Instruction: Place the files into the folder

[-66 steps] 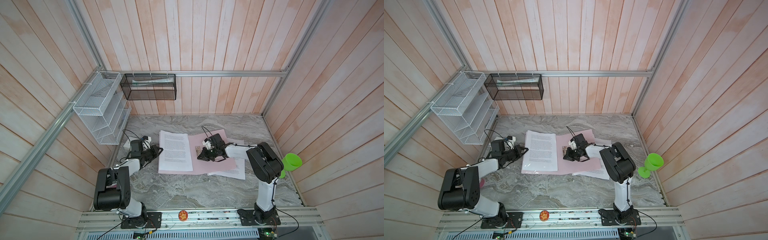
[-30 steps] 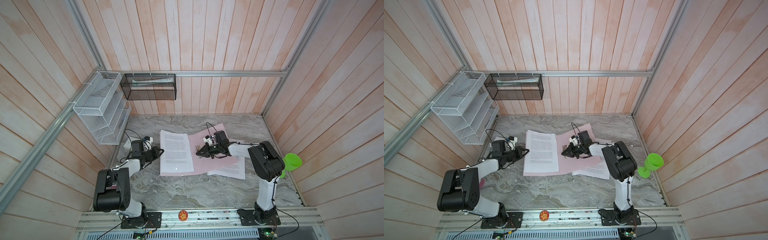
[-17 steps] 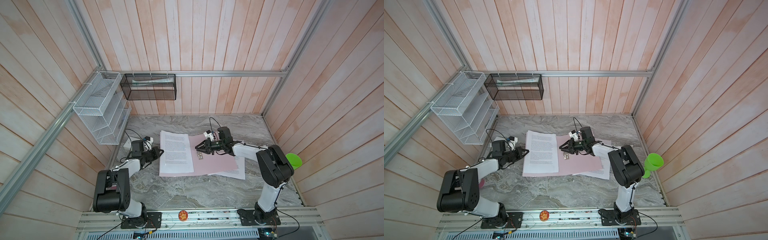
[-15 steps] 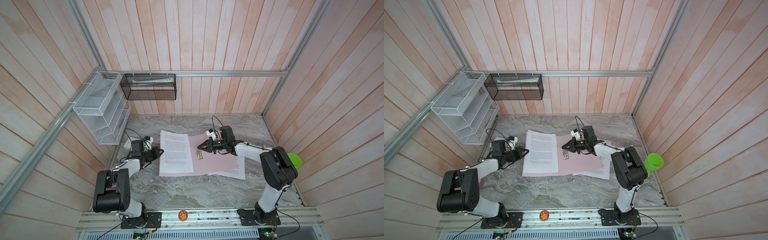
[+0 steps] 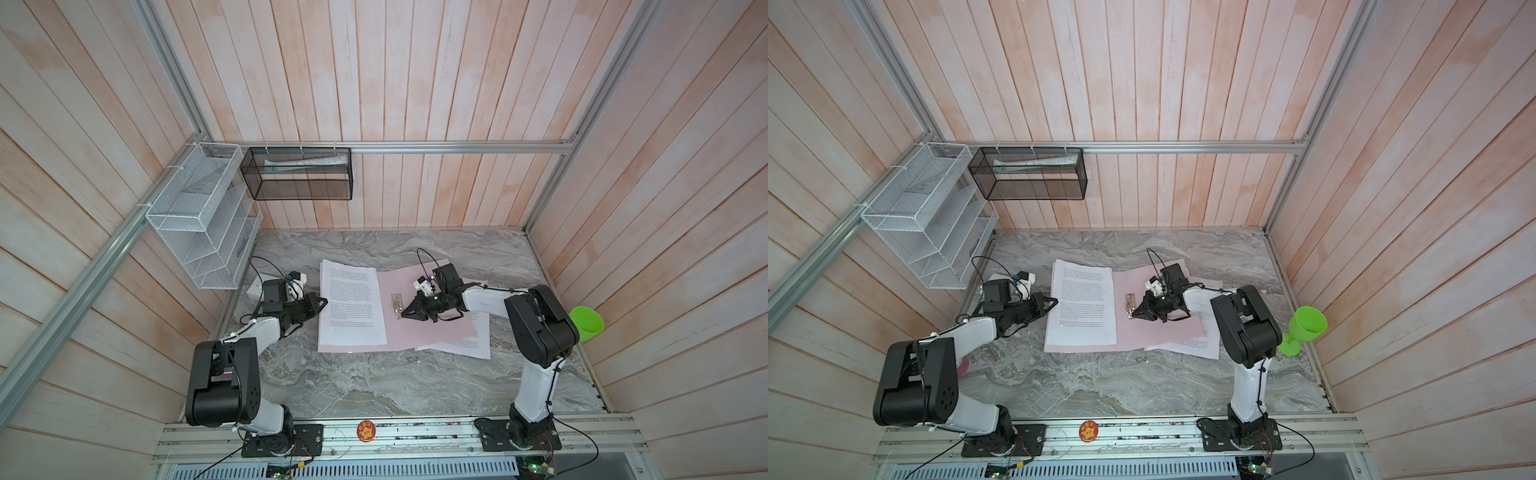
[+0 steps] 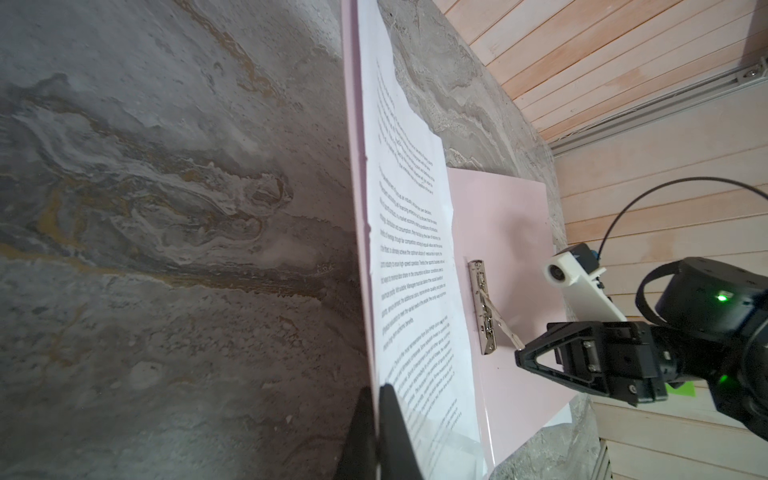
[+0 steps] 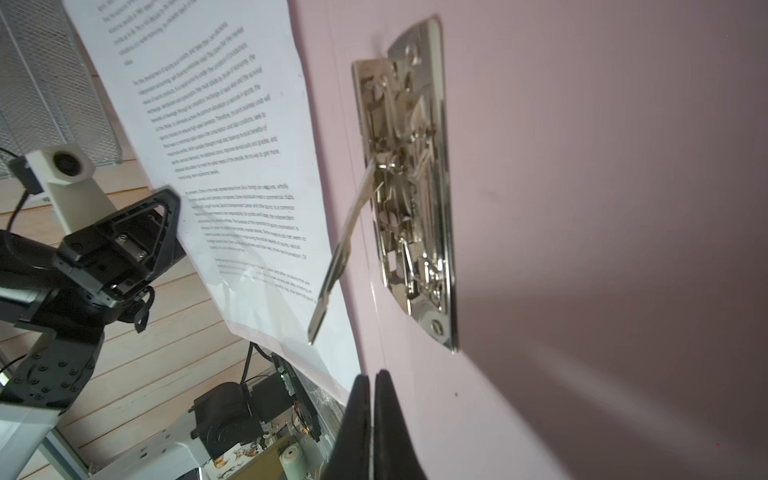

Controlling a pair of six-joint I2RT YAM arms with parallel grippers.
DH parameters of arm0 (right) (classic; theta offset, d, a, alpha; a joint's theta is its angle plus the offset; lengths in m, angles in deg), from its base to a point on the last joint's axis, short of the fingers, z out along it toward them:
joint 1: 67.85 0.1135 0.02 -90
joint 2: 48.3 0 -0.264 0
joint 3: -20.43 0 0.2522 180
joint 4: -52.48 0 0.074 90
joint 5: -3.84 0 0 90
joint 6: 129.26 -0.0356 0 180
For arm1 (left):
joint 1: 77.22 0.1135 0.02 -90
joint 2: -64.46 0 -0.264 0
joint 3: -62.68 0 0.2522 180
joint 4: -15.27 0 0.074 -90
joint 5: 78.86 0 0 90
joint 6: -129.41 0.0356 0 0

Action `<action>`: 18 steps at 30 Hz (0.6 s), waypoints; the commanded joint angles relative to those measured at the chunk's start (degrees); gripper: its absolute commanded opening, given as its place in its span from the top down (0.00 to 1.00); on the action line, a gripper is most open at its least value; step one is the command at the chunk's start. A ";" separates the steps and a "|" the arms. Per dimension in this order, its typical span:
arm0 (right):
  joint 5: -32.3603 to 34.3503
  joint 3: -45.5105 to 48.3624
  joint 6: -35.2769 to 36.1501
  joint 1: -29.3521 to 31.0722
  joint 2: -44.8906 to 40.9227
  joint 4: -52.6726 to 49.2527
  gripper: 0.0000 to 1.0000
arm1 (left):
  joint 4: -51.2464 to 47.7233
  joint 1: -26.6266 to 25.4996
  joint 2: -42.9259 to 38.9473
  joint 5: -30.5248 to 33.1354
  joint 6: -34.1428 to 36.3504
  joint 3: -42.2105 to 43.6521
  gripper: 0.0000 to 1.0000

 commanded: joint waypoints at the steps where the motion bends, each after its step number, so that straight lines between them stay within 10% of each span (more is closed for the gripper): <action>1: -0.71 -4.24 3.08 0.48 2.94 -3.53 1.00 | -0.86 0.18 0.38 0.79 1.90 -1.59 1.00; 15: 2.01 -35.98 11.45 -1.84 17.60 -19.92 1.00 | -5.41 3.06 -0.76 3.46 3.90 -4.36 1.00; 16: 2.60 -35.92 12.46 -2.25 16.86 -21.07 1.00 | -6.44 3.13 -0.56 5.00 4.12 -5.28 0.96; 18: 3.71 -33.29 13.29 -3.34 14.06 -21.77 0.95 | -9.64 3.24 0.07 10.28 3.78 -7.61 0.44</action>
